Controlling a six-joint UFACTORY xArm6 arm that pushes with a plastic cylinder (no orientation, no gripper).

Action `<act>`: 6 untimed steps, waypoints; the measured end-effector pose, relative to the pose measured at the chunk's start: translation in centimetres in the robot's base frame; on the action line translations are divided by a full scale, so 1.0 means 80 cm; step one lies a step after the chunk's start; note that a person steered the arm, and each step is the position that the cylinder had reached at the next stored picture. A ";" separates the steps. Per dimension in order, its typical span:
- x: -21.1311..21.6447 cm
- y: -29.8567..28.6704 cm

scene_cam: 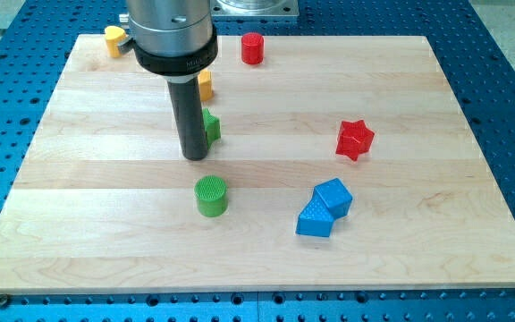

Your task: Move the green star diagonally to the blue blocks

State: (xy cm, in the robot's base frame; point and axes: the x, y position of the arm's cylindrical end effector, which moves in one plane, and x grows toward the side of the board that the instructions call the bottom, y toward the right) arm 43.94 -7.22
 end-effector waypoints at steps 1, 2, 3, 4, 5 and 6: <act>-0.034 0.073; 0.020 0.025; 0.006 -0.047; -0.029 0.019; -0.092 0.147; -0.045 0.144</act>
